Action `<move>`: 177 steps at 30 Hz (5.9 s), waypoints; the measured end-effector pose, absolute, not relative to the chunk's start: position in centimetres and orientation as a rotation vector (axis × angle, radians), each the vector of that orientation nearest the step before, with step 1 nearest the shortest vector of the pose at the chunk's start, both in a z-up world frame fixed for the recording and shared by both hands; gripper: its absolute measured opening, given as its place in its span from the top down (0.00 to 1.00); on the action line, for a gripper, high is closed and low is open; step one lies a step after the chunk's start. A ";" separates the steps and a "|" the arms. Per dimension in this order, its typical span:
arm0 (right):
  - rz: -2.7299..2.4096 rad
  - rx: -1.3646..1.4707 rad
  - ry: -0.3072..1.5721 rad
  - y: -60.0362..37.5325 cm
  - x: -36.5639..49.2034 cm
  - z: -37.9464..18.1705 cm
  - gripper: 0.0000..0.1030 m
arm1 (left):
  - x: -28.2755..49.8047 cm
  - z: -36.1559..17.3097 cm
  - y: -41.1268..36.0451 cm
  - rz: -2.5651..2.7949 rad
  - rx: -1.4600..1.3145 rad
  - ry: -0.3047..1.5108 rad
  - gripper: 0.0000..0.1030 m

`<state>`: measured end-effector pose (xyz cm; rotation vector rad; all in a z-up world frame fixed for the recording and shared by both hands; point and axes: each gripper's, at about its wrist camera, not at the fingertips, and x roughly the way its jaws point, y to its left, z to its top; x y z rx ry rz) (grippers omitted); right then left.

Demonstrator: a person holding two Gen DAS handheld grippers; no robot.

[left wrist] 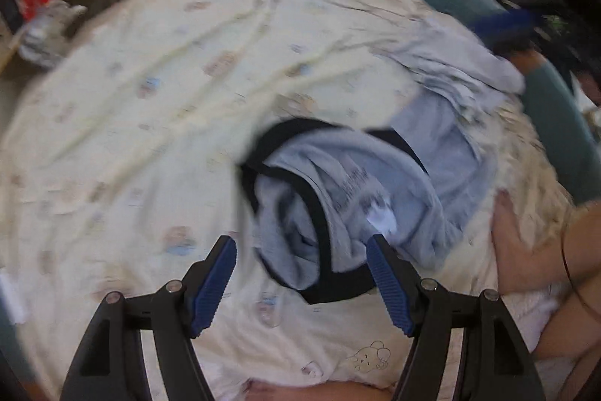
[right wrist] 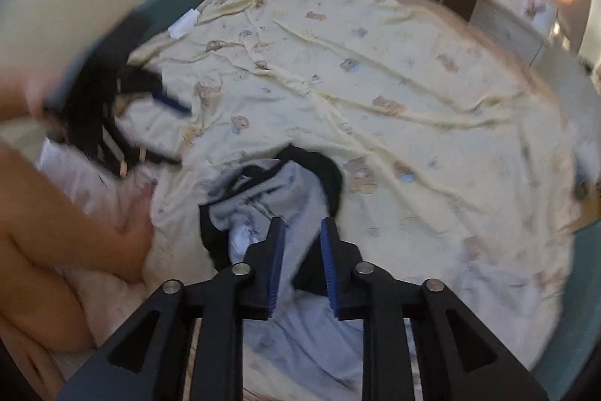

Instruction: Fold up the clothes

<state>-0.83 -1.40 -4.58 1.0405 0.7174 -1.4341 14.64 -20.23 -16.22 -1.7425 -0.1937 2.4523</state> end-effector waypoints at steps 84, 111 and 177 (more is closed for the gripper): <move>-1.507 0.722 0.416 -2.4 10.2 10.0 0.73 | 24.2 19.3 -19.1 3.157 -0.976 0.413 0.93; -1.274 0.595 0.258 -6.0 16.5 7.2 0.98 | 27.0 33.7 -16.3 3.310 -0.531 0.674 0.94; -1.805 1.113 1.125 -30.3 -37.2 -17.2 0.77 | -15.7 -18.5 -48.1 3.111 -2.064 0.456 0.46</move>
